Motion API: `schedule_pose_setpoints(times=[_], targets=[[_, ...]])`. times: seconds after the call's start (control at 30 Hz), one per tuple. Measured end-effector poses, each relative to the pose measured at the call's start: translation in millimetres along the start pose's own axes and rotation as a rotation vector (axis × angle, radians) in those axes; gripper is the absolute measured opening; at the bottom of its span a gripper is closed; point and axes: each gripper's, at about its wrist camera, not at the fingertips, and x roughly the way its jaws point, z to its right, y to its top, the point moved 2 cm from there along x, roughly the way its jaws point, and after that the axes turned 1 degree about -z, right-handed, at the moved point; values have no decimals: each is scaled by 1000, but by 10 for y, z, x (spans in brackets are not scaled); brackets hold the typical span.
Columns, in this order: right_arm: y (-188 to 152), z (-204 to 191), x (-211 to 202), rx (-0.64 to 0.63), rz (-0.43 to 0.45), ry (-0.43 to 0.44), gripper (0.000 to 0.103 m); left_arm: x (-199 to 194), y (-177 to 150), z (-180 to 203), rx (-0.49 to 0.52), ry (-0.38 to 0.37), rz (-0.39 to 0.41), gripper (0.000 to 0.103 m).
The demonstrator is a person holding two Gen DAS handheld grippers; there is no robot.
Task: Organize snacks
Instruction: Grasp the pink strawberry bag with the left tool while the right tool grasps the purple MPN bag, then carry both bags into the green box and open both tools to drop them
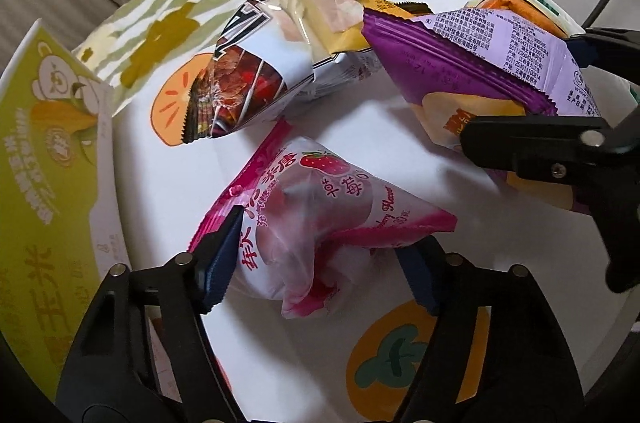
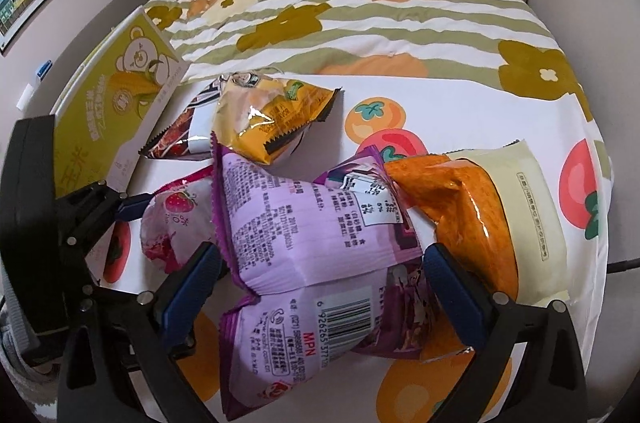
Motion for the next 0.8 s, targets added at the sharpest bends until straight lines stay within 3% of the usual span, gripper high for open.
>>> schedule_pose_setpoints(times=[0.3,0.43,0.8], targets=[[-38,6,18,20,-6,3,87,-136,-136,-40,-50,-32,-10,63],[-75,1,-22,35,-7,21,74,-234,-207,-70,-101,-55,-16,62],[-230,-107,-450,76,37,28,72,-795,-236,-102,-182,-120,40,62]])
